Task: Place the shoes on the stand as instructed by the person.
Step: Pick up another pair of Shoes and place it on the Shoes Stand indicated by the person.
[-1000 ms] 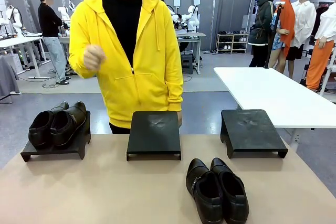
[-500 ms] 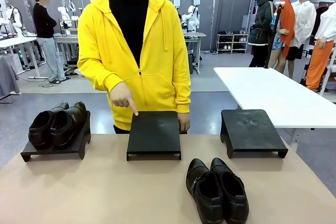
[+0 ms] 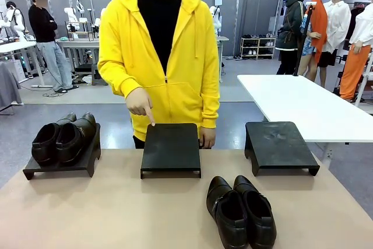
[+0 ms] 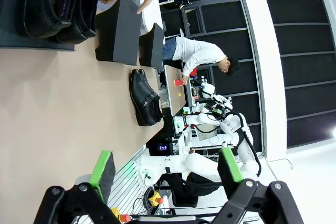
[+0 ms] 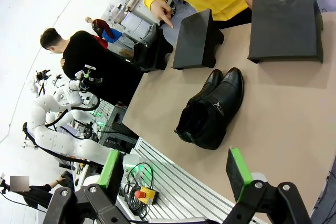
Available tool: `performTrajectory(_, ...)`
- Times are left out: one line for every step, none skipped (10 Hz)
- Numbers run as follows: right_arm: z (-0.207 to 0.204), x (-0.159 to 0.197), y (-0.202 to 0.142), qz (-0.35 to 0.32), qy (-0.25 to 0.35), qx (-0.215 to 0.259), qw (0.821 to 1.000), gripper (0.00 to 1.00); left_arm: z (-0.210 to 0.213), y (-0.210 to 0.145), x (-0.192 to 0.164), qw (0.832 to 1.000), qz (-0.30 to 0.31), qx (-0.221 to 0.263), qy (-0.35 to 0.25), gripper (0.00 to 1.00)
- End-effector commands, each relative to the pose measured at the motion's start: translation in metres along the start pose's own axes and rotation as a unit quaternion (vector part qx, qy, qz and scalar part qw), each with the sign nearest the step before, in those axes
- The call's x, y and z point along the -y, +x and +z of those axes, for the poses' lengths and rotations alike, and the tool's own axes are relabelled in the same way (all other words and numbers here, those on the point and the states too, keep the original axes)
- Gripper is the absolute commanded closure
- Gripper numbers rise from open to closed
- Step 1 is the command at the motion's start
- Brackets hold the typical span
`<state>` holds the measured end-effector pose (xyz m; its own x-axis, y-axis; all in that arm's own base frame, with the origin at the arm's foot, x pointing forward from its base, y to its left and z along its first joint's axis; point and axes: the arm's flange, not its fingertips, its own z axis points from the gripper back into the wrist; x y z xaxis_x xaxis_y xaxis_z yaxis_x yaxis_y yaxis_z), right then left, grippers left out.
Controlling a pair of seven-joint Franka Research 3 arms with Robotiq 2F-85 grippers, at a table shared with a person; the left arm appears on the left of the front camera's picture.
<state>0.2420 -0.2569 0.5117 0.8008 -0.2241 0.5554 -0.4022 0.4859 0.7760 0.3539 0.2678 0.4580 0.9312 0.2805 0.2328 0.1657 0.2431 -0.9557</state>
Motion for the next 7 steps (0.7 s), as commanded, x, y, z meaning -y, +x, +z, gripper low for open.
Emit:
performTrajectory(0.001,-0.001,0.0,0.009,0.008,0.006,1.0,0.0,-0.001,-0.003,0.002,1.0,-0.004,-0.001,0.006,0.0)
performTrajectory(0.001,-0.001,0.0,0.009,0.008,0.006,1.0,0.0,-0.001,-0.003,0.002,1.0,-0.004,-0.001,0.006,0.0)
performTrajectory(0.001,-0.001,0.0,0.009,0.008,0.006,1.0,0.0,-0.001,-0.003,0.002,1.0,-0.004,-0.001,0.006,0.0)
performTrajectory(0.0,0.0,0.0,0.0,0.0,0.0,1.0,0.0,-0.001,-0.003,0.002,1.0,-0.004,-0.001,0.006,0.0)
performTrajectory(0.0,-0.009,0.001,0.011,-0.023,-0.045,0.999,0.0,-0.001,-0.003,0.002,1.0,-0.004,-0.001,0.006,0.0)
performTrajectory(-0.005,-0.027,0.005,0.035,-0.064,-0.085,0.994,0.0,-0.001,-0.003,0.002,1.0,-0.004,-0.001,0.006,0.0)
performTrajectory(-0.017,-0.046,0.01,0.06,-0.072,-0.119,0.988,0.0,-0.001,-0.003,0.002,1.0,-0.004,-0.001,0.006,0.0)
